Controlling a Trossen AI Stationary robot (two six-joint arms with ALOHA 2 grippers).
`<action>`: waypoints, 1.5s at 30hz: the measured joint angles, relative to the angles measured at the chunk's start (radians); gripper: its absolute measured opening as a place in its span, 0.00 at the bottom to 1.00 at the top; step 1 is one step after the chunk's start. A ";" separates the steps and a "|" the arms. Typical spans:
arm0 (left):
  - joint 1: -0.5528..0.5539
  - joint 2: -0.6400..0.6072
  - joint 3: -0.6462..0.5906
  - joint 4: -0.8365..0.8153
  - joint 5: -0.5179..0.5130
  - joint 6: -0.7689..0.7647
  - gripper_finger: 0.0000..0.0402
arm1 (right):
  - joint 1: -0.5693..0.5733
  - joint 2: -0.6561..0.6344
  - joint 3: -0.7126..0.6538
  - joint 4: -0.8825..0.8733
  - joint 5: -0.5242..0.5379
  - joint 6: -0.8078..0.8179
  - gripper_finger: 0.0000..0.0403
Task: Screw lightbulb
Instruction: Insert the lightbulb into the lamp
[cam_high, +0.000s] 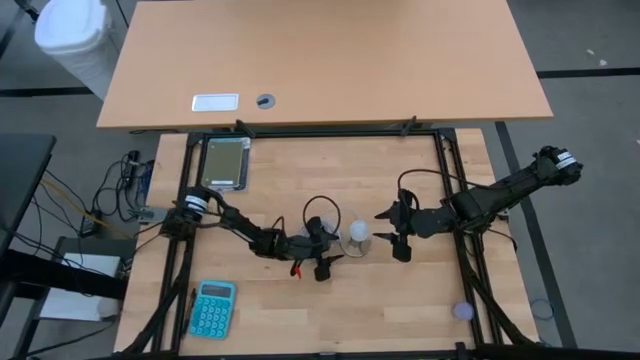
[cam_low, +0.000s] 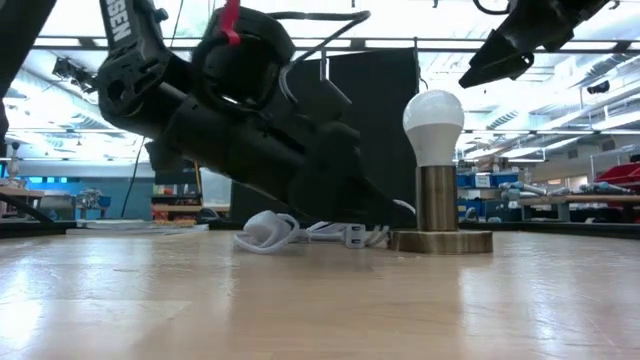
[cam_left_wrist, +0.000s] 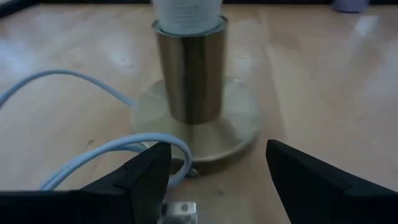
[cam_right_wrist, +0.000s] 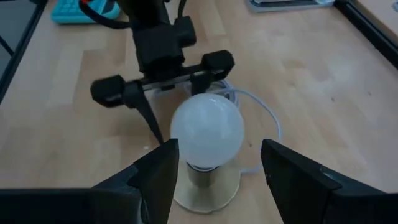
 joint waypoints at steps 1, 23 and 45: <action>0.001 0.002 0.003 -0.001 -0.012 0.002 0.67 | 0.000 0.002 0.000 0.003 0.000 0.000 0.57; 0.025 -0.173 0.094 -0.381 0.101 -0.012 0.67 | -0.013 -0.019 0.000 -0.026 0.007 -0.028 0.57; 0.076 0.085 0.163 -0.023 0.087 -0.001 0.67 | -0.012 -0.032 0.000 0.003 0.008 -0.036 0.57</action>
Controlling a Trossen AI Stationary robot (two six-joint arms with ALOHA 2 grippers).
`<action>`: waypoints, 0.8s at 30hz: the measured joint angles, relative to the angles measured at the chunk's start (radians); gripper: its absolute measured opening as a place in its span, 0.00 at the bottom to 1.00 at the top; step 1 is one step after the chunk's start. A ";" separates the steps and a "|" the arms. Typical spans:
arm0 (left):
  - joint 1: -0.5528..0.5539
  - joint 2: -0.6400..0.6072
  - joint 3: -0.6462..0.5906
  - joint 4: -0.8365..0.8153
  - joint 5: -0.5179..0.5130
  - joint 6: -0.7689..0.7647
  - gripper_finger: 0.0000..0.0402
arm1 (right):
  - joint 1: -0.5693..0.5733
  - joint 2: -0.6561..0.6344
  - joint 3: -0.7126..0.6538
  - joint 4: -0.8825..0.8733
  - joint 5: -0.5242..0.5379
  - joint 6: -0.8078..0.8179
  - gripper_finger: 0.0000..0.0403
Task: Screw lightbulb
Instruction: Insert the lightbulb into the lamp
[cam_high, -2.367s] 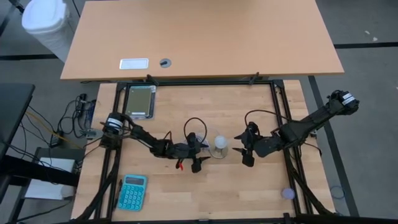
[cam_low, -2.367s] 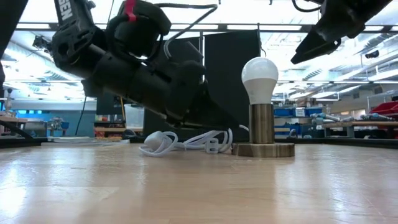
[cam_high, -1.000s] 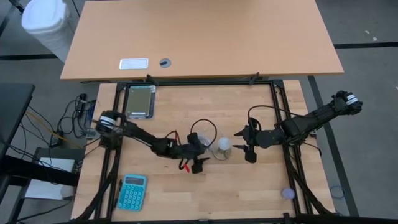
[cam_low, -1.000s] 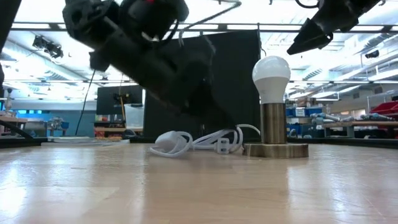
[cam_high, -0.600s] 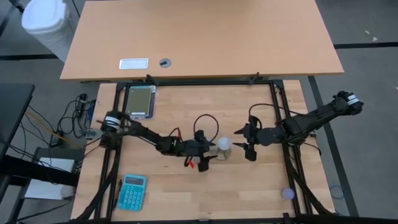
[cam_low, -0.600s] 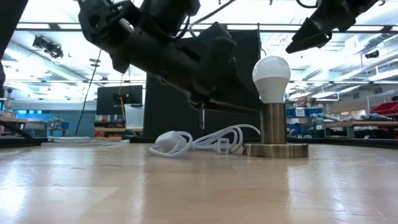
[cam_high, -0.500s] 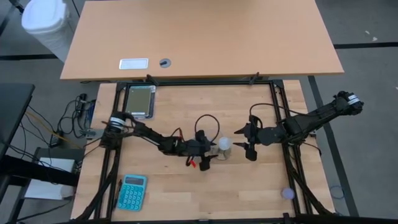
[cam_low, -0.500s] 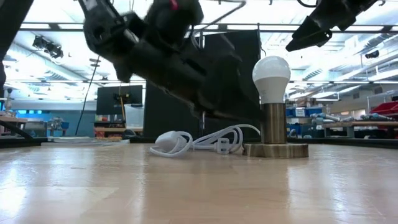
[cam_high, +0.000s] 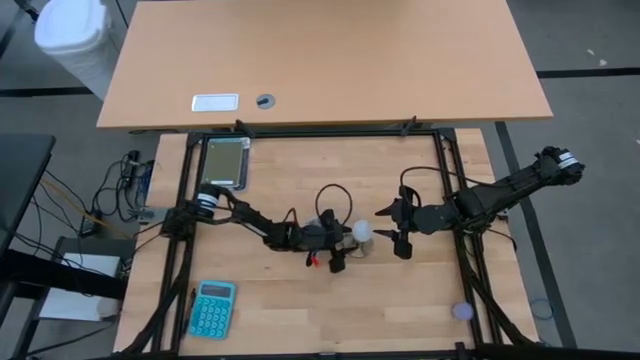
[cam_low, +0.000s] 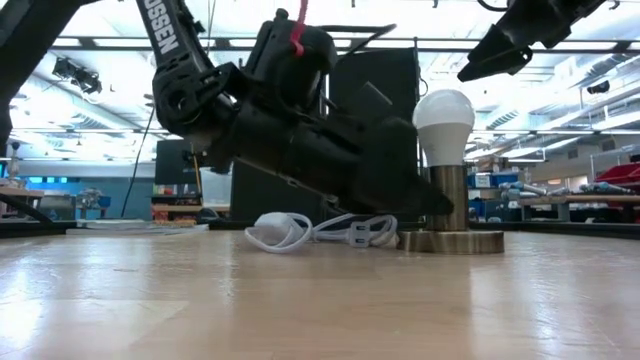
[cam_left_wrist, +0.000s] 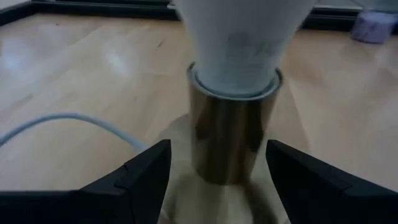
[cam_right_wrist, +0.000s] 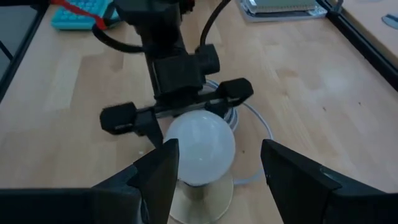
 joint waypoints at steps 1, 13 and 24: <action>0.000 0.002 0.001 0.004 -0.003 0.002 0.66 | 0.000 0.001 0.000 0.000 0.000 0.000 0.57; -0.001 0.001 0.001 0.022 -0.042 -0.007 0.53 | -0.002 0.003 0.000 0.014 0.005 -0.003 0.57; 0.000 0.000 0.001 0.008 -0.043 -0.010 0.43 | -0.008 -0.020 0.014 -0.061 -0.009 -0.030 0.57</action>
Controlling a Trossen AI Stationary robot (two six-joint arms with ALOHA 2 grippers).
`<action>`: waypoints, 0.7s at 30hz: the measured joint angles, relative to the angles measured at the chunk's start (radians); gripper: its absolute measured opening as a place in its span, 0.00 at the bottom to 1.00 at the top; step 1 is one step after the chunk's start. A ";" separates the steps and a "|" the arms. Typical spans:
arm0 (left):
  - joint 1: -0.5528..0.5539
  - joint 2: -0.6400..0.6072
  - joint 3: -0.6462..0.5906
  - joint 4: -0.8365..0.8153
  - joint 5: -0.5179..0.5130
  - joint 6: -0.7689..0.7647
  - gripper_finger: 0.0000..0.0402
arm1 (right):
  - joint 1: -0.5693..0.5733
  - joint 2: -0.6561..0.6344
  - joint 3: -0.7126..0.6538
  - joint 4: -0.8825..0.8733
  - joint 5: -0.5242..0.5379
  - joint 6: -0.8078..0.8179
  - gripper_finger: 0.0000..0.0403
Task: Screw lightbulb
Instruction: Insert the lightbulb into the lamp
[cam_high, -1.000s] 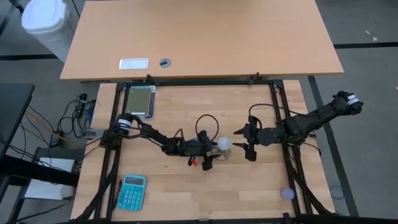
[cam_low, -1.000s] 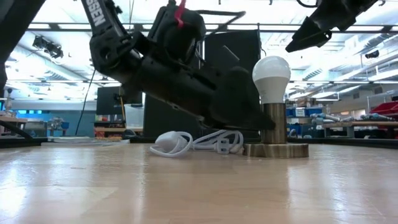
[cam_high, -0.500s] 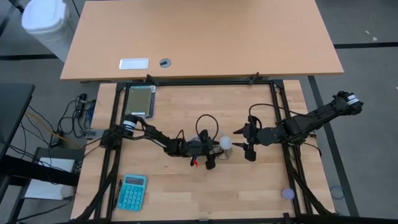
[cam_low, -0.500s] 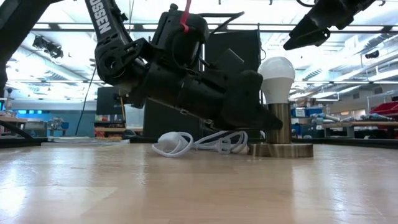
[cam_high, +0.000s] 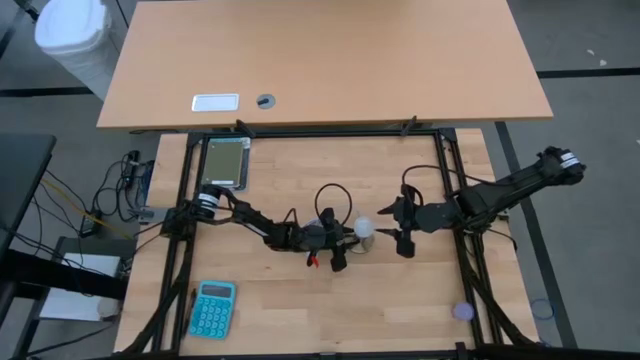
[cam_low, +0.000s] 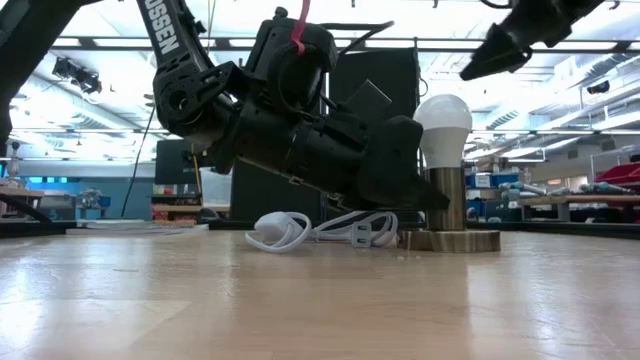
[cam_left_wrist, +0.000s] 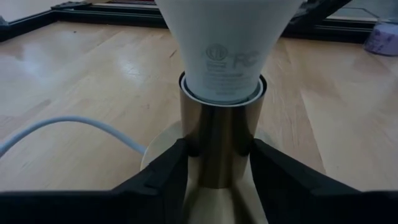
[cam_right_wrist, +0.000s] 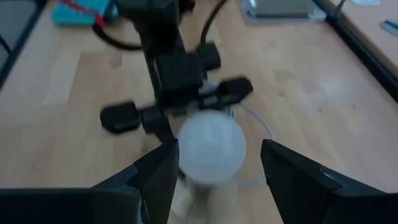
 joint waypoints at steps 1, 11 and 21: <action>0.000 0.000 0.000 -0.004 0.005 0.000 0.43 | 0.000 -0.003 0.012 -0.039 -0.003 0.013 0.57; -0.002 0.000 0.000 -0.008 0.022 -0.020 0.62 | 0.000 -0.005 0.057 -0.138 -0.038 0.041 0.62; -0.002 0.000 0.068 -0.062 0.036 0.023 0.87 | -0.001 0.000 0.057 -0.135 -0.036 0.050 0.62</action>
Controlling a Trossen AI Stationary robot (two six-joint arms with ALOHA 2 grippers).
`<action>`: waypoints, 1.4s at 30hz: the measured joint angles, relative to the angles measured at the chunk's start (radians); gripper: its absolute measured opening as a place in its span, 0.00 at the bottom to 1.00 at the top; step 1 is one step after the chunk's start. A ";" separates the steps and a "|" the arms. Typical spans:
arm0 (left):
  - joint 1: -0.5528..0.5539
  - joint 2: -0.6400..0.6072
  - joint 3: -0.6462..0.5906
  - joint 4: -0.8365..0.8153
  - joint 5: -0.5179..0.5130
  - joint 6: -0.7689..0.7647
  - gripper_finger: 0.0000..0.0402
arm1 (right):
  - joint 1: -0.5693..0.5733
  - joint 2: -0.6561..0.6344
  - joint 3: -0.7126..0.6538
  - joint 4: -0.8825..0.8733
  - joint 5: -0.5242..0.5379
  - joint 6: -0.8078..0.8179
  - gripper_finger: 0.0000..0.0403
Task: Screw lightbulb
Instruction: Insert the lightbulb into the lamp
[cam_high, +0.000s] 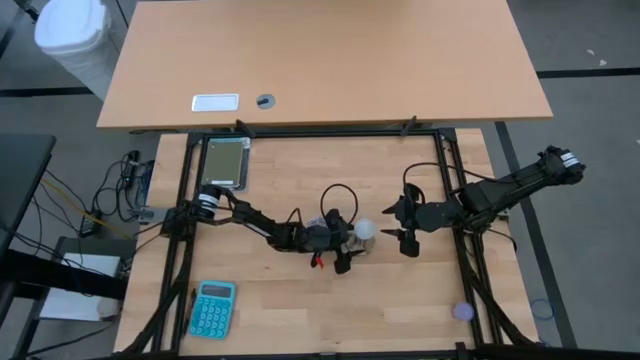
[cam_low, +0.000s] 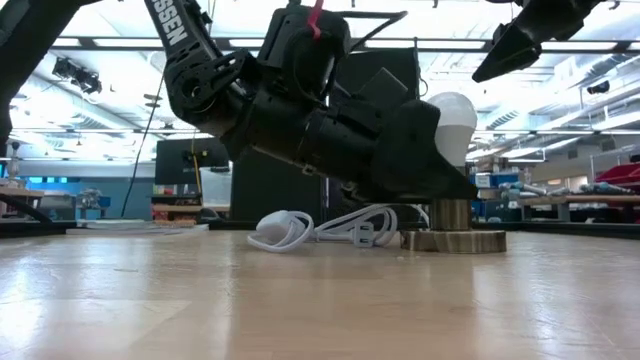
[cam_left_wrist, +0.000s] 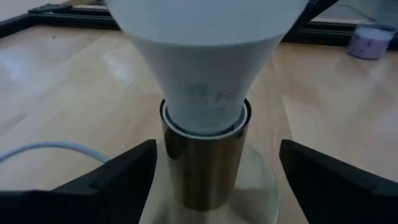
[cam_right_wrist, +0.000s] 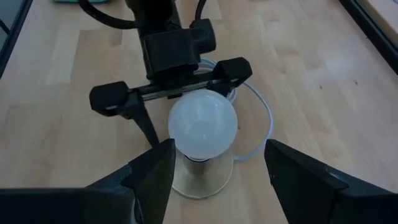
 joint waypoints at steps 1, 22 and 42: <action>0.000 0.000 0.005 -0.002 -0.002 0.013 0.87 | 0.000 0.000 0.000 0.000 0.000 0.001 0.62; 0.006 0.077 0.064 0.026 -0.066 0.038 0.71 | 0.000 0.000 0.000 0.038 0.014 -0.003 0.61; 0.006 0.077 0.064 0.016 -0.079 0.014 0.48 | 0.000 0.000 0.000 0.029 -0.016 -0.092 0.63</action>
